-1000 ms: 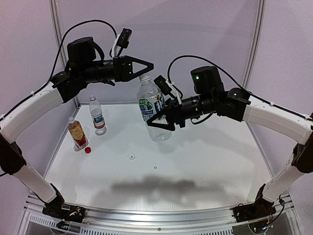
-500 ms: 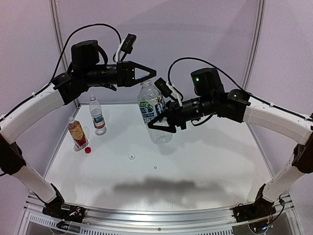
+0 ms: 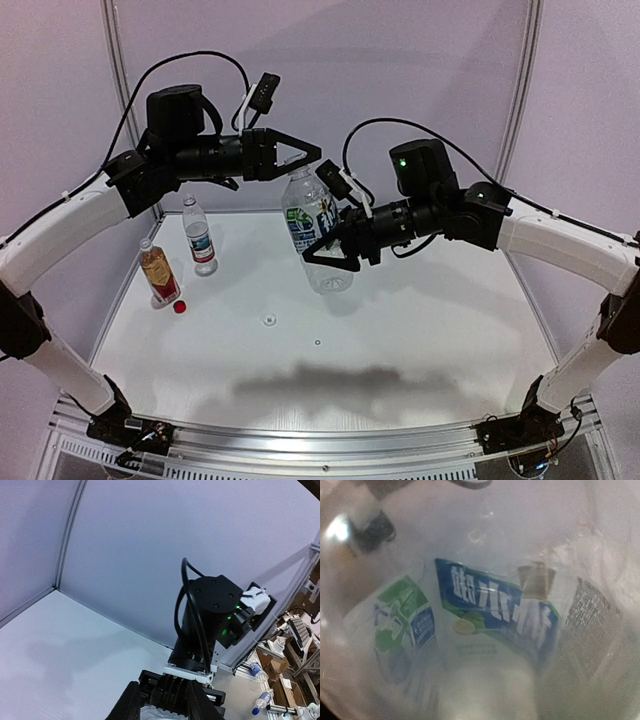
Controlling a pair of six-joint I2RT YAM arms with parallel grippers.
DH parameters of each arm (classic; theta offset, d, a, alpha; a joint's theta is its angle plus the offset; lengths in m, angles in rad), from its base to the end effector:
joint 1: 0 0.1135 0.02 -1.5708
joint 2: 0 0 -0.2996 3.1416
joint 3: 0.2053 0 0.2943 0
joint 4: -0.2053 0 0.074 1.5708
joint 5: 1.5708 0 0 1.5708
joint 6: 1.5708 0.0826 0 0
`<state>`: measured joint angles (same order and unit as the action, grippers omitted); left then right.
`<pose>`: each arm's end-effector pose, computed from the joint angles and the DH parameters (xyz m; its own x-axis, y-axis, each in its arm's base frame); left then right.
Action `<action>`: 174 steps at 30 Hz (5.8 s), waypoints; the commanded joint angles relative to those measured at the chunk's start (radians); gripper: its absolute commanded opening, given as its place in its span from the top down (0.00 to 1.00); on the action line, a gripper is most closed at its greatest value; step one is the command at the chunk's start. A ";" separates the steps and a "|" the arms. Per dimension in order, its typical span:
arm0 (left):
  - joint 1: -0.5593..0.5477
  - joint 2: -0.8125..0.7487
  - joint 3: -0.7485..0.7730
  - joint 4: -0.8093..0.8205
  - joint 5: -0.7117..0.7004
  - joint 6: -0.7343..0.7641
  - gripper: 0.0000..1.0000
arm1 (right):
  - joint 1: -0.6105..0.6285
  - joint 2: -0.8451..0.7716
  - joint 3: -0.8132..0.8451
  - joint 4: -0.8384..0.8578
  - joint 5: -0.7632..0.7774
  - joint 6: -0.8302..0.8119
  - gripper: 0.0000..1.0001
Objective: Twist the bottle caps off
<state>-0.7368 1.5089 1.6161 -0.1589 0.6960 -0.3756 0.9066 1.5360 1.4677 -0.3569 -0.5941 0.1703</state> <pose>0.2745 -0.3206 0.4959 -0.3987 -0.0184 -0.9169 0.9068 0.1412 -0.3972 0.2292 0.3678 0.3944 -0.4145 -0.3016 -0.8586 -0.9097 0.1628 0.3820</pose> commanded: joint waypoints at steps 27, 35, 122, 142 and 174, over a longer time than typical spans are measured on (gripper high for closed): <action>-0.186 0.135 0.334 -0.508 -0.853 -0.285 0.94 | -0.009 -0.023 0.053 -0.104 0.503 -0.186 0.38; -0.185 0.057 0.315 -0.465 -0.826 -0.121 0.16 | -0.008 -0.055 0.007 -0.052 0.435 -0.123 0.36; -0.128 -0.010 0.179 -0.222 -0.115 -0.011 0.69 | -0.024 -0.097 0.068 -0.208 -0.183 -0.055 0.38; -0.270 0.171 0.486 -0.490 -0.781 -0.223 0.85 | -0.023 0.002 0.148 -0.263 0.820 -0.046 0.37; -0.289 0.129 0.467 -0.541 -1.024 -0.384 0.80 | -0.016 -0.016 0.087 -0.264 0.824 -0.054 0.42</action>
<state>-1.0225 1.6878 2.1159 -0.7113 -0.3058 -0.7605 0.8837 1.5349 1.5856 -0.6300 0.2474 0.1013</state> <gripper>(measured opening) 0.291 0.591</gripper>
